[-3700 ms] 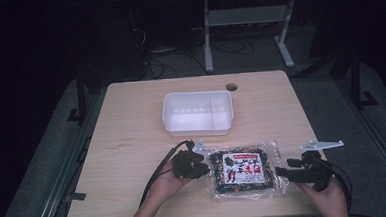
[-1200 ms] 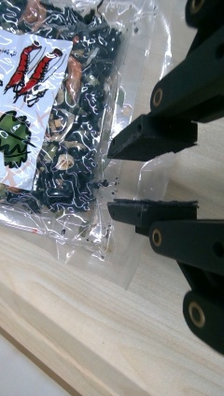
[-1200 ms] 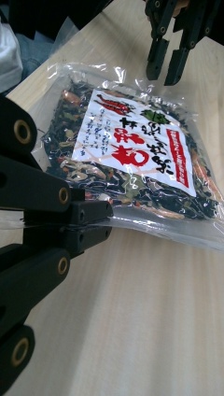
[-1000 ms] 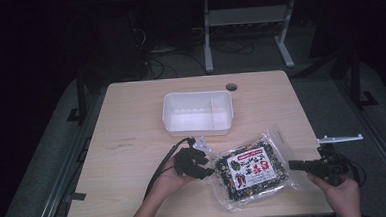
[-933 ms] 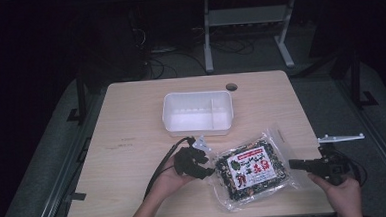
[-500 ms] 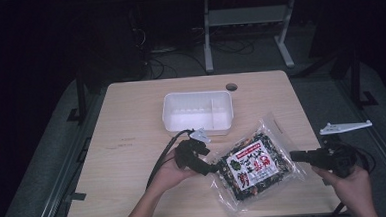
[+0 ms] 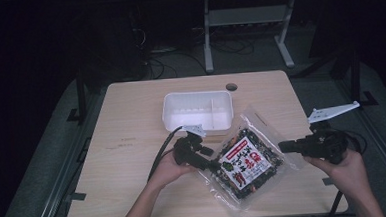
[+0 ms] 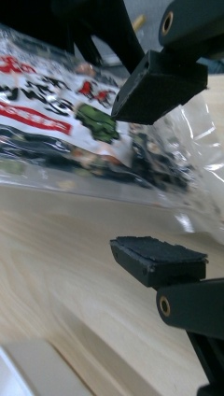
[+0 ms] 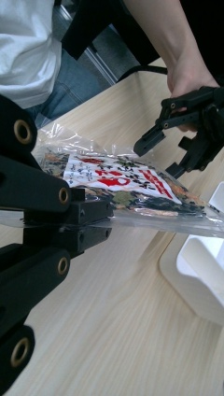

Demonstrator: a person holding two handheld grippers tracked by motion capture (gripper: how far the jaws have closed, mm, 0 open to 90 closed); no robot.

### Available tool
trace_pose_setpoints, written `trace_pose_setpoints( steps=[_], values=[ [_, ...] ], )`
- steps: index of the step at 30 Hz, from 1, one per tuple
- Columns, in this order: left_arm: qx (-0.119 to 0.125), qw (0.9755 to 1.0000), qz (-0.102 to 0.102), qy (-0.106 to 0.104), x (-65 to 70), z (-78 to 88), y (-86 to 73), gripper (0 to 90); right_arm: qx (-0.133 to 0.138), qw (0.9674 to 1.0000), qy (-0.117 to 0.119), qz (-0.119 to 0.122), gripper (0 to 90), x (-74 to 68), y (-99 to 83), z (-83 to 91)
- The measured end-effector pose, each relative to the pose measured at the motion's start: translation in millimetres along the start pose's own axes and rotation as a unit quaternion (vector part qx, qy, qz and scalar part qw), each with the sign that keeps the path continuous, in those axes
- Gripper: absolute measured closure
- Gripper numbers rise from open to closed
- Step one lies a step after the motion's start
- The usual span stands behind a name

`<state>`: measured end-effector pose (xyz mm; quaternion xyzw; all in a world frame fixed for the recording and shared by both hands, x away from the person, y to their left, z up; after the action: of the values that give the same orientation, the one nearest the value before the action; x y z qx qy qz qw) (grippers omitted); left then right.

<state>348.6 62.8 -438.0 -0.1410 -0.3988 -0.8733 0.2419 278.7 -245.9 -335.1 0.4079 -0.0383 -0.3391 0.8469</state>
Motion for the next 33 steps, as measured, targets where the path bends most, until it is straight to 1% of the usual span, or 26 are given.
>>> trace_pose_setpoints(
  steps=[2, 4, 5, 7, 8, 9, 10, 11, 16, 17, 18, 19, 20, 21, 22, 23, 24, 25, 26, 27, 28, 29, 30, 31, 32, 33],
  values=[
    [0.001, 1.0, 0.001, -0.01, 0.0, -0.1, 0.2, 33.8, -0.001, 1.0, 0.002, 0.004, 89.6, -0.7, 3.0, -1.0],
    [-0.002, 0.9995, 0.007, -0.03, 0.1, -1.4, -0.3, 35.4, -0.003, 0.9999, 0.004, 0.011, 89.6, -2.5, 9.4, -3.3],
    [-0.007, 0.9994, 0.006, -0.034, 0.2, -1.6, -0.8, 36.2, -0.004, 0.9999, 0.003, 0.014, 89.6, -3.3, 12.8, -4.8],
    [-0.011, 0.9994, 0.002, -0.033, 0.1, -1.4, -2.1, 41.3, -0.007, 0.9998, 0.001, 0.02, 89.6, -3.7, 19.1, -7.7],
    [-0.012, 0.9994, 0.001, -0.033, -0.3, -0.8, -2.9, 47.5, -0.012, 0.9997, -0.005, 0.021, 89.6, -2.6, 24.1, -10.8],
    [-0.014, 0.9994, 0.0, -0.033, -0.4, 0.0, -3.8, 49.9, -0.01, 0.9998, -0.005, 0.019, 89.6, -1.2, 26.3, -12.1],
    [-0.014, 0.9994, -0.003, -0.032, -0.6, 1.1, -4.5, 52.2, -0.009, 0.9997, -0.007, 0.02, 89.6, 0.2, 28.0, -13.3],
    [-0.014, 0.9994, -0.004, -0.031, -0.7, 2.5, -5.1, 52.2, -0.009, 0.9997, -0.007, 0.02, 89.6, 0.2, 28.0, -13.3],
    [-0.013, 0.9991, -0.016, -0.037, 1.9, 7.0, -6.9, 63.8, 0.0, 0.9996, -0.017, 0.021, 89.5, 5.8, 36.4, -17.8],
    [-0.016, 0.999, -0.02, -0.037, 2.7, 7.4, -7.2, 63.8, 0.0, 0.9996, -0.017, 0.021, 89.5, 5.8, 36.4, -17.8],
    [-0.017, 0.9988, -0.023, -0.04, 3.4, 7.7, -7.6, 68.2, 0.002, 0.9995, -0.021, 0.022, 89.4, 9.0, 37.9, -20.8],
    [-0.012, 0.9987, -0.023, -0.043, 4.5, 7.4, -8.2, 70.2, 0.002, 0.9994, -0.026, 0.025, 89.3, 10.0, 38.6, -22.2],
    [-0.012, 0.9985, -0.026, -0.046, 4.8, 8.0, -8.6, 70.2, 0.002, 0.9994, -0.026, 0.025, 89.3, 10.0, 38.6, -22.2],
    [-0.01, 0.9986, -0.027, -0.043, 5.3, 8.4, -9.1, 71.3, 0.005, 0.9991, -0.029, 0.03, 89.0, 11.2, 39.2, -23.5],
    [-0.01, 0.9988, -0.031, -0.037, 5.2, 9.6, -10.4, 71.6, 0.01, 0.999, -0.026, 0.034, 87.3, 12.2, 40.5, -25.5],
    [-0.01, 0.9988, -0.031, -0.037, 5.2, 9.6, -10.4, 71.9, 0.01, 0.999, -0.026, 0.034, 87.3, 12.2, 40.5, -25.5],
    [-0.01, 0.9987, -0.034, -0.037, 4.9, 10.4, -11.0, 72.1, 0.019, 0.9984, -0.024, 0.048, 78.8, 12.5, 41.3, -27.3],
    [-0.009, 0.9988, -0.034, -0.034, 5.3, 11.1, -11.4, 72.1, 0.019, 0.9984, -0.024, 0.048, 78.8, 12.5, 41.3, -27.3],
    [-0.008, 0.9989, -0.035, -0.032, 5.9, 11.5, -11.7, 72.2, 0.02, 0.9985, -0.025, 0.045, 74.3, 13.2, 41.5, -28.5],
    [-0.009, 0.9988, -0.038, -0.029, 6.4, 12.5, -12.6, 72.3, 0.022, 0.9986, -0.019, 0.043, 63.4, 16.2, 40.6, -30.1],
    [-0.009, 0.9989, -0.037, -0.027, 6.6, 12.9, -13.2, 72.4, 0.029, 0.9986, -0.022, 0.038, 55.3, 18.3, 40.0, -30.3],
    [-0.009, 0.9989, -0.037, -0.027, 6.6, 12.9, -13.2, 72.4, 0.036, 0.9984, -0.025, 0.036, 52.9, 20.4, 39.1, -30.1],
    [-0.009, 0.9989, -0.037, -0.026, 6.4, 13.2, -14.0, 72.4, 0.036, 0.9984, -0.025, 0.036, 52.9, 20.4, 39.1, -30.1],
    [-0.009, 0.999, -0.038, -0.023, 6.0, 13.9, -14.9, 72.3, 0.046, 0.9981, -0.023, 0.034, 51.0, 24.4, 35.9, -29.1],
    [-0.007, 0.999, -0.038, -0.022, 5.8, 14.6, -16.0, 72.3, 0.046, 0.9981, -0.023, 0.034, 47.2, 24.4, 35.9, -29.1],
    [-0.007, 0.999, -0.039, -0.02, 5.2, 15.4, -17.2, 72.4, 0.054, 0.9978, -0.021, 0.032, 44.6, 27.9, 30.9, -28.5]
  ],
)
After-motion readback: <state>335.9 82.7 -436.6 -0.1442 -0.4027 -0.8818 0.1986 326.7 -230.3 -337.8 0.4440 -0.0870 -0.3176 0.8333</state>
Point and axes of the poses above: each handheld gripper's, and its own axes: z roughly backward along the jaws, y roughly out of its top, x roughly to its right, the point moved 3 cm from there along -z, roughly forward along the jaws, and after that the axes turned 6 degrees about z, right-handed, at the moved point
